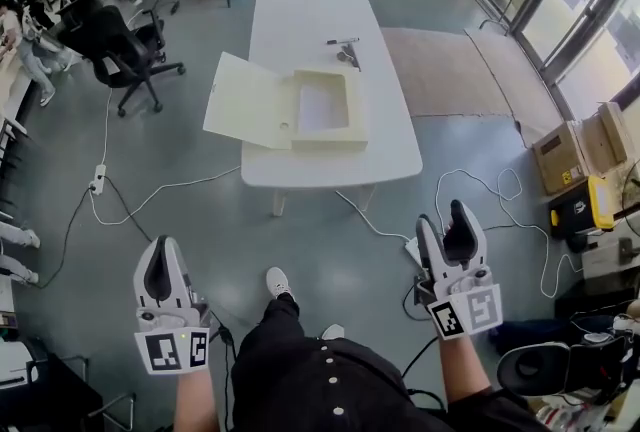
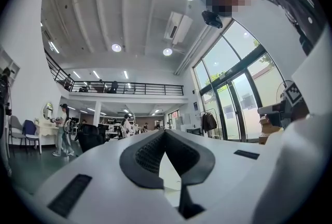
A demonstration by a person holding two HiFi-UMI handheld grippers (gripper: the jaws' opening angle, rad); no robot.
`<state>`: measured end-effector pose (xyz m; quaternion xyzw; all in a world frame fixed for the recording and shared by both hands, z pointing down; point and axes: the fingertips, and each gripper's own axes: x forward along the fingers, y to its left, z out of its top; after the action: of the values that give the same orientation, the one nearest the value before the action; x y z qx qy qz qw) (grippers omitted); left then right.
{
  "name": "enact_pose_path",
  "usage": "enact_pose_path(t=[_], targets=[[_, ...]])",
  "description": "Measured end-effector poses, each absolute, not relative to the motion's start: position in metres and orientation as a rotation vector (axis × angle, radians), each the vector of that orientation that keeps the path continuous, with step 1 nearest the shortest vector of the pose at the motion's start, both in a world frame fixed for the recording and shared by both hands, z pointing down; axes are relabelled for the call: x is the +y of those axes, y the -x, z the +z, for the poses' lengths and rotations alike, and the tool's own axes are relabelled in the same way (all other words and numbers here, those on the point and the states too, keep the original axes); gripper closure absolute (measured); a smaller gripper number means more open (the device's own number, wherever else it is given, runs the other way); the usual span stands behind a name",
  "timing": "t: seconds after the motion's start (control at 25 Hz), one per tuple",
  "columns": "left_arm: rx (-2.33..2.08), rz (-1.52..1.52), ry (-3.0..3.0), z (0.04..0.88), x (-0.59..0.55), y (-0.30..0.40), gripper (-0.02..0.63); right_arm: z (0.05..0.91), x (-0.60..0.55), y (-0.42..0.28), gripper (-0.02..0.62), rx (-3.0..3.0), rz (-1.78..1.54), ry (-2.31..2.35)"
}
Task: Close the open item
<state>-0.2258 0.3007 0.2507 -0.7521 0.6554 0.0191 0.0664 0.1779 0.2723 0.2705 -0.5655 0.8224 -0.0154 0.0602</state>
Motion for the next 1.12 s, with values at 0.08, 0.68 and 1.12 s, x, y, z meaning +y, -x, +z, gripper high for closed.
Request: enact_pose_path(t=[0.08,0.68,1.12], targets=[[1.977,0.058,2.273,0.252,0.283,0.233,0.589,0.271,0.256,-0.170,0.325,2.498,-0.048,1.713],[1.901,0.105,2.301,0.236,0.173,0.292,0.589,0.249,0.149,-0.106,0.341,2.454,-0.006,1.756],[1.845,0.102,2.373,0.249,0.122,0.314,0.589,0.259,0.121,-0.077,0.374,2.427,-0.036,1.813]])
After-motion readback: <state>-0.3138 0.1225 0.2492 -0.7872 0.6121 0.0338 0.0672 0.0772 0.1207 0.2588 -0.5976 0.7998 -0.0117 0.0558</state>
